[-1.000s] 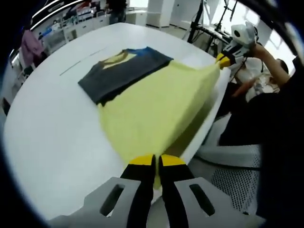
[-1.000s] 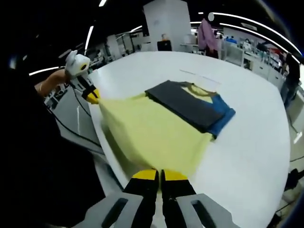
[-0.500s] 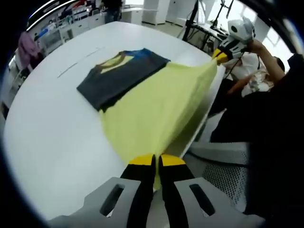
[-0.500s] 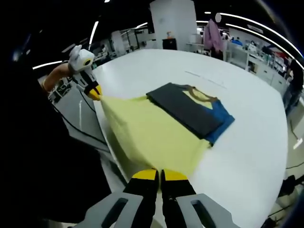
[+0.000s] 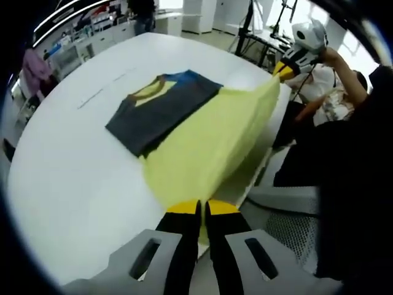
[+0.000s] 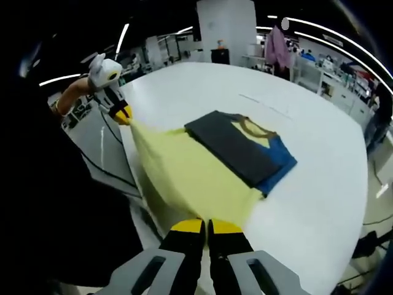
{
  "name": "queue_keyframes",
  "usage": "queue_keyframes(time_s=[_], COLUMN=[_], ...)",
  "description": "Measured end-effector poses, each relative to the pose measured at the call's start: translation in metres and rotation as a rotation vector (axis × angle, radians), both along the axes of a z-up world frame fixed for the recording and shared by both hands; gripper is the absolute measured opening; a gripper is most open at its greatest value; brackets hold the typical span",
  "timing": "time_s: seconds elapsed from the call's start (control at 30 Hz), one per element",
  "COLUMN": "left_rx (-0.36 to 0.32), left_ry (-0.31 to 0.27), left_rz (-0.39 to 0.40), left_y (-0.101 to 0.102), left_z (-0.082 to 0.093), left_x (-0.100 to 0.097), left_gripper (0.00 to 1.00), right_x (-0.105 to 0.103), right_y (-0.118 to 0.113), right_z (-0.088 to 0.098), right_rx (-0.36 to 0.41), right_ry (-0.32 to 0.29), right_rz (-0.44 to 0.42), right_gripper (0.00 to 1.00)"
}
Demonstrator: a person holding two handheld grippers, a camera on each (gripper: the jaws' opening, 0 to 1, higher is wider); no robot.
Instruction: Fold the garment on the visible template until the final outline fits inside the template.
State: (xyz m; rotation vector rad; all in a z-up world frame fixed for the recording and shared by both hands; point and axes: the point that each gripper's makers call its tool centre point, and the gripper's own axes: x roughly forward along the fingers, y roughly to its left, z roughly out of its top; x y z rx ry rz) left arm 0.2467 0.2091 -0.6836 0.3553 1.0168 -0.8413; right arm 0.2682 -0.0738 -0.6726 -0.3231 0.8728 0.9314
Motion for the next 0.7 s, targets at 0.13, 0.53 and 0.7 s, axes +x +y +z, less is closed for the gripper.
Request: queue_keyframes(time_s=[0.13, 0.53, 0.7], left_rx=[0.009, 0.024, 0.024], left_ry=[-0.029, -0.115, -0.159], left_rz=[-0.005, -0.029, -0.03], left_y=[0.001, 0.001, 0.001], left_z=[0.001, 0.006, 0.012], left_x=[0.009, 0.05, 0.067], left_gripper=[0.01, 0.01, 0.01], right_x=[0.007, 0.045, 0.062], right_y=[0.0, -0.003, -0.003], right_z=[-0.001, -0.001, 0.001], right_rx=[-0.006, -0.04, -0.059], right_ry=[-0.01, -0.062, -0.094], right_rz=[-0.005, -0.05, -0.064], right_gripper=[0.0, 0.0, 0.0])
